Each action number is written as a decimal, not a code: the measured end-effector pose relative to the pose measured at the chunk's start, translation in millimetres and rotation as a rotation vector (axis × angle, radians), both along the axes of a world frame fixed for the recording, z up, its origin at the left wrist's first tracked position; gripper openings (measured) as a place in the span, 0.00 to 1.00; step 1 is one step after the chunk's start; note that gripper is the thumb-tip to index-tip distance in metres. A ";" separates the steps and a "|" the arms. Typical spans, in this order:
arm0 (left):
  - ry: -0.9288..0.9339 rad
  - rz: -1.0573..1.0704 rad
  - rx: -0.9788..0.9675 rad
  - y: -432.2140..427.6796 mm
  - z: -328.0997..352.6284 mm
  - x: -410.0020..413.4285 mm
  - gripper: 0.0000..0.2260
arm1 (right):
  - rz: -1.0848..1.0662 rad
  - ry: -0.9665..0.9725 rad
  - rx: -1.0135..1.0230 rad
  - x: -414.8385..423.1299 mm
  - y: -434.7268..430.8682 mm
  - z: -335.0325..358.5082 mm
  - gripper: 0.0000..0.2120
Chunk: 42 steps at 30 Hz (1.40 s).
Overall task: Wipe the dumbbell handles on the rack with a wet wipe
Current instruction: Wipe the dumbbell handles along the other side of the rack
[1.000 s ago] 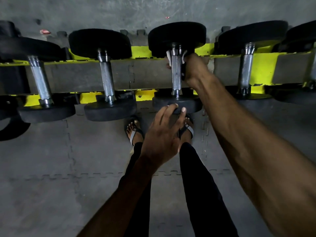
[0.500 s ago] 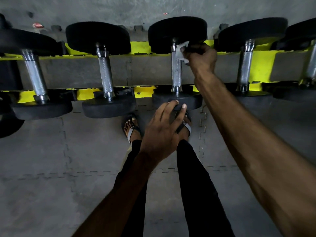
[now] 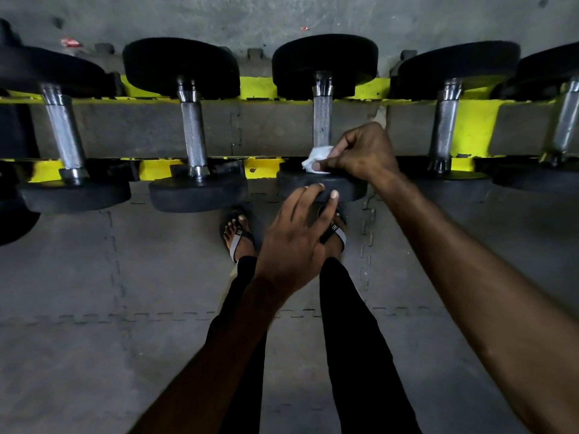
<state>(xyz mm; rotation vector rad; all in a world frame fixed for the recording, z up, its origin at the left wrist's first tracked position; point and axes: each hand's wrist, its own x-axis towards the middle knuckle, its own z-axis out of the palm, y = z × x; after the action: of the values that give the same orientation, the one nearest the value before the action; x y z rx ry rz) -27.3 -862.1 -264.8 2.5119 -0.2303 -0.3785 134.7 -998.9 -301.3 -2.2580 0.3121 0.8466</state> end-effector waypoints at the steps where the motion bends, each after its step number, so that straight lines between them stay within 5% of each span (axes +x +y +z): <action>1: 0.002 0.002 -0.002 -0.5 0.0 -0.2 0.31 | 0.024 -0.055 -0.064 -2.2 5.5 -1.2 0.16; 5: -0.009 0.026 -0.014 -1.3 0.2 -0.2 0.29 | 0.012 -0.217 -0.209 -11.4 24.1 -6.4 0.19; 12: -0.035 0.008 -0.001 0.5 -4.2 -1.7 0.33 | -0.251 -0.040 0.168 -10.5 0.9 -7.8 0.14; 16: -0.037 0.020 0.001 -1.0 -5.9 -3.3 0.33 | -0.380 0.064 0.221 -4.0 -0.8 -4.9 0.10; 26: -0.068 0.046 -0.033 -2.0 -3.1 -1.7 0.30 | -0.697 -0.096 0.345 47.9 23.5 -21.3 0.10; 33: -0.060 0.025 -0.008 -2.0 -6.4 -4.7 0.32 | 0.115 -0.713 0.012 9.4 15.5 10.6 0.04; 38: -0.053 0.021 0.001 -2.2 -6.1 -4.1 0.32 | 0.708 -0.743 -0.144 28.9 13.6 14.0 0.13; 42: -0.042 0.023 0.005 -2.9 -6.8 -5.2 0.32 | 1.002 -0.708 -0.320 40.0 17.1 22.9 0.29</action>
<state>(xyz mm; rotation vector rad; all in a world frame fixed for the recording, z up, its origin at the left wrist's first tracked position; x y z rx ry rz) -32.5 -865.0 -271.6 2.5274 -0.2169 -0.3176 174.7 -981.8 -278.4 -2.8181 -1.1558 0.3679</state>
